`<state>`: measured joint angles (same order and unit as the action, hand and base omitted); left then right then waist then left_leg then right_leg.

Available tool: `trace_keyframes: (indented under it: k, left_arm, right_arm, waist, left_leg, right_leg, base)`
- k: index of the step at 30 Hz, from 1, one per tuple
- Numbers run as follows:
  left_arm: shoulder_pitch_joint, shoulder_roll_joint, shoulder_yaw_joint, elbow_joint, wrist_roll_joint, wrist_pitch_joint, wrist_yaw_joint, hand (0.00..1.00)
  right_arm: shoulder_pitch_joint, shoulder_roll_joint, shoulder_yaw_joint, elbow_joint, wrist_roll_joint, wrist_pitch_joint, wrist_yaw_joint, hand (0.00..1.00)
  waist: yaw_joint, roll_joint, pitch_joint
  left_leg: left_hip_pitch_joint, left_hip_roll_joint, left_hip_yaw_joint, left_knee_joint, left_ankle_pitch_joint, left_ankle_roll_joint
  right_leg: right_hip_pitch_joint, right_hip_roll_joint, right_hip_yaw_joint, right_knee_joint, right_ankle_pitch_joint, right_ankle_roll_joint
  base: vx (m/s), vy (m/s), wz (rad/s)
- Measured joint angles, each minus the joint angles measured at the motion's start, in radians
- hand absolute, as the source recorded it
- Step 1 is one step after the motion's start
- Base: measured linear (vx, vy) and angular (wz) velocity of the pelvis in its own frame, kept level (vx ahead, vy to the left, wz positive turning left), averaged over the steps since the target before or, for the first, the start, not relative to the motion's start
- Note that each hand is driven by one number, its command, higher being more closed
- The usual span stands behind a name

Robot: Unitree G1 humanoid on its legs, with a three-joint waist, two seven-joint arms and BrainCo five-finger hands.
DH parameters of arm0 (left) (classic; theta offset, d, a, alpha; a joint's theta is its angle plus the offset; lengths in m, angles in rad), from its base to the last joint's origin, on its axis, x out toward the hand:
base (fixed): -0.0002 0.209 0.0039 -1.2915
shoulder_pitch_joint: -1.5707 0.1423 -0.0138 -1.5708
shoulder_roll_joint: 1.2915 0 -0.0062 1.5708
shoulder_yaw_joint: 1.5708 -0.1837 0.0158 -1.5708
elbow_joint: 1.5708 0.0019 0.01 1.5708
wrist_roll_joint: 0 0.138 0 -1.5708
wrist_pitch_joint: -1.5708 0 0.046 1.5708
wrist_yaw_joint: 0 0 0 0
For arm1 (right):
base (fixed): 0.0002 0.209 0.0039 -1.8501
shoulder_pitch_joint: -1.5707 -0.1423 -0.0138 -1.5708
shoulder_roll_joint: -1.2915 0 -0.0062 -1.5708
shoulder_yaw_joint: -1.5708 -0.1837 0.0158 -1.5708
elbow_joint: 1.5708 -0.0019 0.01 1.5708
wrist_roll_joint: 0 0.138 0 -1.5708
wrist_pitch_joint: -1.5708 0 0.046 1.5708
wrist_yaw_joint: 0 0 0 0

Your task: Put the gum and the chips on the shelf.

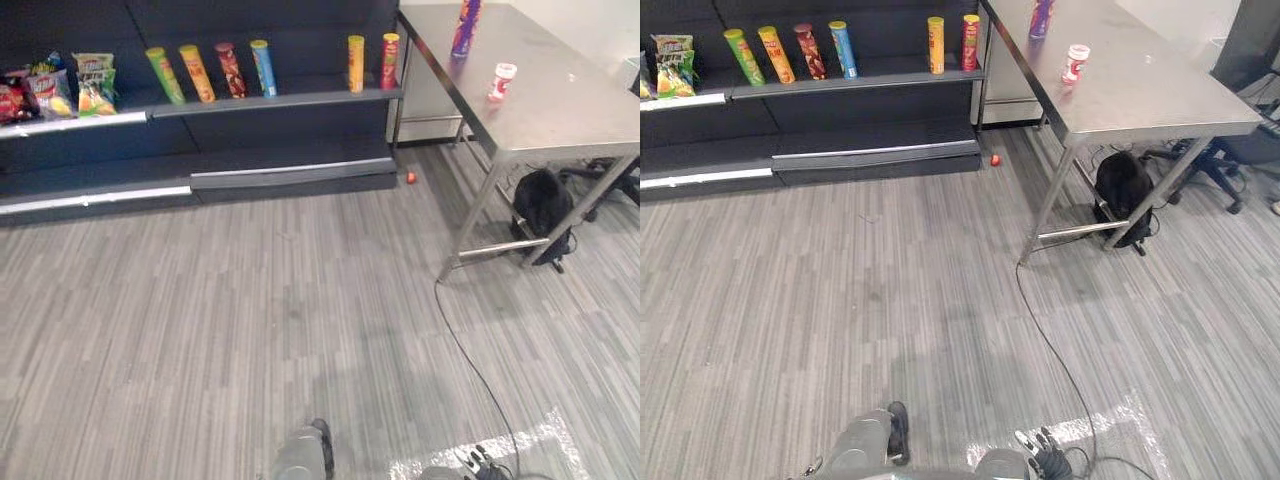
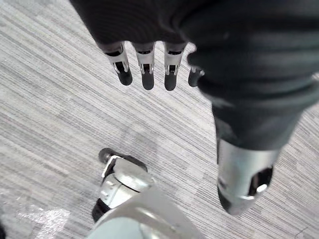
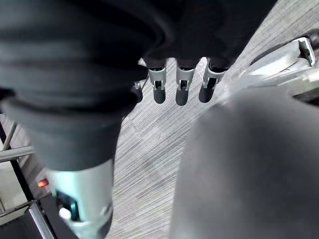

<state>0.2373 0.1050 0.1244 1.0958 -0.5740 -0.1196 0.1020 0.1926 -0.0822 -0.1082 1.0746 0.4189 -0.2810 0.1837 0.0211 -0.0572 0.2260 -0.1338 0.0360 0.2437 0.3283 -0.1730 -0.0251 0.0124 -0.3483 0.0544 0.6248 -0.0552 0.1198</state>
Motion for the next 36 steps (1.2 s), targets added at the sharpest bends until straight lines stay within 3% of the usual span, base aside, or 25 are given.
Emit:
trace_keyframes:
  k: [1, 2, 3, 5, 6, 9, 12, 13, 14, 15, 16, 17, 18, 20, 22, 23, 25, 26, 27, 28, 29, 30, 31, 32, 36]
  left_arm:
    - [0.002, 0.001, -0.001, 0.000, 0.002, 0.000, 0.000, 0.00]
    - [0.004, 0.003, -0.003, -0.003, 0.007, 0.000, 0.001, 0.00]
    - [0.004, 0.005, -0.003, -0.004, 0.007, -0.001, 0.002, 0.00]
    - [-0.007, 0.014, -0.003, -0.024, 0.007, 0.000, 0.009, 0.00]
    - [-0.010, 0.013, -0.004, -0.030, 0.007, 0.001, 0.013, 0.00]
    - [-0.019, 0.007, -0.010, -0.031, 0.008, 0.012, 0.023, 0.00]
    - [-0.031, -0.001, -0.009, -0.032, 0.009, 0.015, 0.022, 0.00]
    - [-0.033, -0.002, -0.006, -0.032, 0.011, 0.014, 0.021, 0.00]
    - [-0.034, -0.003, 0.000, -0.032, 0.012, 0.014, 0.019, 0.00]
    - [-0.036, -0.024, 0.012, -0.025, 0.021, 0.016, 0.018, 0.00]
    - [-0.040, -0.029, 0.020, -0.021, 0.033, 0.016, 0.018, 0.00]
    - [-0.039, -0.053, 0.025, -0.021, 0.042, 0.015, 0.013, 0.00]
    - [-0.039, -0.064, 0.035, -0.021, 0.047, 0.014, 0.010, 0.00]
    - [-0.040, -0.067, 0.042, -0.021, 0.047, 0.014, 0.008, 0.00]
    - [-0.039, -0.068, 0.051, -0.023, 0.047, 0.019, 0.006, 0.00]
    - [-0.038, -0.070, 0.068, -0.023, 0.045, 0.028, 0.000, 0.00]
    - [-0.035, -0.076, 0.089, -0.023, 0.025, 0.046, -0.014, 0.00]
    - [-0.031, -0.088, 0.110, -0.022, 0.019, 0.048, -0.023, 0.00]
    - [-0.023, -0.087, 0.126, -0.021, -0.011, 0.054, -0.031, 0.00]
    - [-0.023, -0.088, 0.136, -0.022, -0.017, 0.055, -0.039, 0.00]
    - [-0.026, -0.091, 0.141, -0.024, -0.044, 0.052, -0.050, 0.00]
    - [-0.030, -0.089, 0.138, -0.025, -0.066, 0.051, -0.070, 0.00]
    - [-0.031, -0.087, 0.135, -0.026, -0.080, 0.047, -0.077, 0.00]
    - [-0.031, -0.084, 0.122, -0.027, -0.104, 0.039, -0.086, 0.00]
    - [-0.027, -0.074, 0.105, -0.030, -0.132, 0.044, -0.083, 0.00]
  right_arm:
    - [0.002, 0.000, -0.002, 0.000, -0.009, -0.006, -0.002, 0.00]
    - [0.005, 0.001, -0.002, -0.004, -0.016, -0.019, -0.006, 0.00]
    - [0.005, 0.001, -0.003, -0.007, -0.016, -0.026, -0.009, 0.00]
    - [0.006, 0.008, 0.006, -0.009, -0.002, -0.028, -0.027, 0.00]
    - [0.007, 0.009, 0.008, -0.009, 0.023, -0.029, -0.031, 0.00]
    - [0.009, 0.004, 0.008, -0.028, 0.045, -0.030, -0.034, 0.00]
    - [0.026, 0.010, 0.002, -0.042, 0.056, -0.045, -0.049, 0.00]
    - [0.030, 0.018, -0.006, -0.049, 0.053, -0.057, -0.060, 0.00]
    - [0.037, 0.024, -0.009, -0.051, 0.052, -0.058, -0.065, 0.00]
    - [0.044, 0.021, -0.030, -0.052, 0.050, -0.056, -0.072, 0.00]
    - [0.043, 0.015, -0.042, -0.057, 0.050, -0.055, -0.074, 0.00]
    - [0.046, 0.007, -0.044, -0.079, 0.050, -0.053, -0.087, 0.00]
    - [0.048, 0.001, -0.044, -0.091, 0.050, -0.049, -0.100, 0.00]
    - [0.048, 0.001, -0.044, -0.097, 0.050, -0.039, -0.114, 0.00]
    - [0.046, 0.000, -0.044, -0.098, 0.048, -0.020, -0.121, 0.00]
    - [0.044, -0.004, -0.044, -0.099, 0.027, -0.008, -0.127, 0.00]
    - [0.049, -0.010, -0.041, -0.112, 0.010, 0.003, -0.131, 0.00]
    - [0.051, -0.016, -0.039, -0.113, 0.009, 0.016, -0.132, 0.00]
    - [0.046, -0.018, -0.034, -0.112, -0.001, 0.019, -0.134, 0.00]
    - [0.044, -0.019, -0.034, -0.109, -0.008, 0.022, -0.139, 0.00]
    - [0.033, -0.020, -0.035, -0.085, -0.009, 0.026, -0.148, 0.00]
    - [0.021, -0.022, -0.036, -0.063, -0.009, 0.031, -0.154, 0.00]
    - [0.018, -0.022, -0.036, -0.056, -0.008, 0.031, -0.155, 0.00]
    - [0.010, -0.021, -0.039, -0.044, -0.006, 0.031, -0.155, 0.00]
    - [0.005, -0.015, -0.044, -0.040, 0.009, 0.029, -0.149, 0.00]
  waist:
    - [-0.003, -0.004, -0.003]
    - [-0.018, 0.008, -0.015]
    - [-0.024, 0.013, -0.016]
    - [-0.025, -0.004, -0.017]
    - [-0.027, -0.001, -0.016]
    - [-0.047, 0.019, -0.009]
    - [-0.047, 0.032, -0.002]
    - [-0.048, 0.031, -0.002]
    - [-0.048, 0.029, -0.001]
    - [-0.047, 0.044, 0.005]
    - [-0.046, 0.064, 0.006]
    - [-0.048, 0.079, 0.009]
    - [-0.047, 0.092, 0.006]
    - [-0.046, 0.098, 0.003]
    - [-0.047, 0.101, 0.000]
    - [-0.046, 0.104, -0.003]
    - [-0.047, 0.113, -0.017]
    - [-0.046, 0.115, -0.019]
    - [-0.044, 0.113, -0.019]
    - [-0.043, 0.112, -0.018]
    - [-0.041, 0.106, -0.017]
    - [-0.029, 0.101, -0.014]
    - [-0.020, 0.100, -0.014]
    - [-0.013, 0.094, -0.011]
    - [-0.019, 0.087, -0.013]
  left_leg:
    - [0.024, -0.012, 0.003, -0.022, -0.004, 0.006]
    - [0.076, -0.029, 0.003, -0.067, -0.013, 0.024]
    - [0.101, -0.036, 0.001, -0.085, -0.020, 0.035]
    - [0.185, -0.042, -0.004, -0.130, -0.033, 0.075]
    - [0.234, -0.038, -0.007, -0.161, -0.036, 0.080]
    - [0.311, -0.003, -0.010, -0.204, -0.058, 0.071]
    - [0.379, 0.034, -0.018, -0.239, -0.083, 0.028]
    - [0.407, 0.046, -0.040, -0.258, -0.109, -0.005]
    - [0.420, 0.046, -0.047, -0.259, -0.125, -0.017]
    - [0.459, 0.066, -0.071, -0.258, -0.172, -0.030]
    - [0.469, 0.080, -0.074, -0.257, -0.174, -0.032]
    - [0.473, 0.093, -0.075, -0.247, -0.159, -0.031]
    - [0.480, 0.102, -0.073, -0.232, -0.122, -0.034]
    - [0.488, 0.111, -0.083, -0.201, -0.072, -0.038]
    - [0.476, 0.132, -0.095, -0.091, -0.043, -0.054]
    - [0.425, 0.157, -0.107, 0.063, -0.018, -0.081]
    - [0.304, 0.195, -0.162, 0.324, 0.096, -0.156]
    - [0.245, 0.226, -0.171, 0.450, 0.243, -0.161]
    - [0.179, 0.258, -0.165, 0.585, 0.244, -0.158]
    - [0.132, 0.269, -0.153, 0.649, 0.185, -0.144]
    - [0.051, 0.273, -0.118, 0.724, 0.079, -0.116]
    - [-0.002, 0.267, -0.070, 0.692, -0.001, -0.089]
    - [-0.020, 0.263, -0.051, 0.644, -0.025, -0.085]
    - [-0.032, 0.246, -0.033, 0.483, -0.046, -0.083]
    - [-0.039, 0.202, -0.139, -0.112, 0.026, -0.078]
  right_leg:
    - [-0.023, -0.012, -0.005, 0.047, 0.056, -0.008]
    - [-0.060, -0.030, -0.019, 0.139, 0.156, -0.023]
    - [-0.090, -0.027, -0.031, 0.210, 0.145, -0.023]
    - [-0.178, 0.007, -0.134, 0.377, -0.050, -0.045]
    - [-0.204, 0.040, -0.208, 0.359, -0.129, -0.050]
    - [-0.258, 0.118, -0.330, 0.172, -0.181, -0.073]
    - [-0.318, 0.191, -0.353, -0.219, -0.096, -0.055]
    - [-0.314, 0.209, -0.308, -0.436, 0.010, -0.036]
    - [-0.307, 0.207, -0.286, -0.499, 0.033, -0.022]
    - [-0.298, 0.216, -0.270, -0.487, 0.135, -0.007]
    - [-0.305, 0.227, -0.272, -0.448, 0.136, -0.008]
    - [-0.321, 0.229, -0.281, -0.375, 0.121, -0.032]
    - [-0.320, 0.228, -0.296, -0.331, 0.086, -0.082]
    - [-0.303, 0.227, -0.311, -0.292, 0.036, -0.097]
    - [-0.259, 0.236, -0.324, -0.269, -0.016, -0.096]
    - [-0.220, 0.242, -0.333, -0.270, -0.034, -0.108]
    - [-0.165, 0.256, -0.346, -0.284, -0.060, -0.105]
    - [-0.105, 0.283, -0.346, -0.330, -0.071, -0.114]
    - [-0.044, 0.301, -0.346, -0.387, -0.072, -0.118]
    - [-0.024, 0.304, -0.346, -0.401, -0.075, -0.123]
    - [0.014, 0.304, -0.341, -0.429, -0.073, -0.130]
    - [0.054, 0.299, -0.330, -0.459, -0.073, -0.128]
    - [0.071, 0.295, -0.324, -0.469, -0.076, -0.124]
    - [0.098, 0.277, -0.317, -0.474, -0.086, -0.109]
    - [0.129, 0.228, -0.260, -0.472, -0.132, -0.048]
  base:
    - [0.33, 0.193, -0.04]
    - [0.34, 0.181, 0.04]
    - [0.35, 0.155, 0.02]
    - [0.34, 0.073, -0.04]
    - [0.36, 0.035, -0.01]
    - [0.41, -0.035, 0.14]
    - [0.45, -0.119, 0.22]
    - [0.43, -0.177, 0.38]
    - [0.77, -0.320, 0.56]
    - [0.56, -0.231, 0.42]
    - [0.64, -0.272, 0.49]
    - [0.49, -0.224, 0.36]
    - [0.48, -0.233, 0.28]
    - [0.42, -0.204, 0.14]
    - [0.45, -0.205, 0.11]
    - [0.30, -0.112, 0.10]
    - [0.32, -0.063, 0.10]
    - [0.38, -0.005, 0.07]
    - [0.39, 0.004, 0.09]
    - [0.36, -0.001, 0.09]
    - [0.34, 0.014, -0.05]
    - [0.32, 0.027, -0.16]
    - [0.30, 0.064, -0.35]
    - [0.28, 0.114, -0.31]
    - [0.31, 0.267, -0.46]
